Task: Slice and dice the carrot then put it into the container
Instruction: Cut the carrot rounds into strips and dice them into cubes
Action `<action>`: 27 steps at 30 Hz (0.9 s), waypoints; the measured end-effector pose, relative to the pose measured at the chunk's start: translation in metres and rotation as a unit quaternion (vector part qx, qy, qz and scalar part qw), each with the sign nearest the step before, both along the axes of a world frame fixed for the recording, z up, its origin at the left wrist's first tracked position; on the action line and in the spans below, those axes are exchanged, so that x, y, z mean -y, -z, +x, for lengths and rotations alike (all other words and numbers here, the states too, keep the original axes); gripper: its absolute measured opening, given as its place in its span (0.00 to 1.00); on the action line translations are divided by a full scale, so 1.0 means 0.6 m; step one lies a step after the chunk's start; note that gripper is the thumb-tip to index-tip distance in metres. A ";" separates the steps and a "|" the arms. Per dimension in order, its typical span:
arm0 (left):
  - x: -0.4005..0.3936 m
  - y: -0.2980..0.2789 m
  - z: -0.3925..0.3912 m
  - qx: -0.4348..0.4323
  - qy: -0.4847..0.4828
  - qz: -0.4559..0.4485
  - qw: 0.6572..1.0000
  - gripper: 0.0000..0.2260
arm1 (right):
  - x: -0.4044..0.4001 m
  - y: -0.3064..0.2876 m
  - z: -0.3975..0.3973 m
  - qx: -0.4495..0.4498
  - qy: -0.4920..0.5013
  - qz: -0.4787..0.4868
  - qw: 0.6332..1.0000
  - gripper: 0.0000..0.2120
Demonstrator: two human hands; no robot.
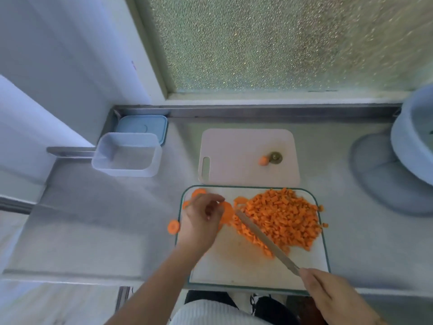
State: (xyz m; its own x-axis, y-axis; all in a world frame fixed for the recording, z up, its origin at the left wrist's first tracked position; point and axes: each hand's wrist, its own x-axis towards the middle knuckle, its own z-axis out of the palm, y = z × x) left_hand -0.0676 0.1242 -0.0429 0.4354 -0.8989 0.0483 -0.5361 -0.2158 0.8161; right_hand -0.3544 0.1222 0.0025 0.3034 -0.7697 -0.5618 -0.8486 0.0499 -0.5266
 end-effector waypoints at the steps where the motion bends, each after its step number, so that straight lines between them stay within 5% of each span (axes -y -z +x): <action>1: -0.034 0.005 -0.027 0.003 0.023 -0.009 1.000 0.10 | -0.005 0.000 -0.001 0.006 -0.001 -0.009 1.000 0.31; 3: -0.092 0.029 -0.075 0.018 0.065 -0.016 0.998 0.09 | -0.013 0.003 -0.006 0.027 -0.007 -0.025 0.999 0.29; 8: -0.155 0.108 -0.134 0.106 0.068 -0.054 0.991 0.06 | -0.014 0.019 -0.018 0.019 -0.078 0.003 0.997 0.43; 14: -0.180 0.128 -0.150 0.209 0.099 -0.119 0.965 0.05 | -0.018 0.040 -0.021 0.001 -0.142 -0.008 0.990 0.40; 27: -0.157 0.134 -0.153 0.191 0.076 -0.131 0.970 0.05 | -0.019 0.027 -0.033 -0.008 -0.190 -0.021 0.981 0.32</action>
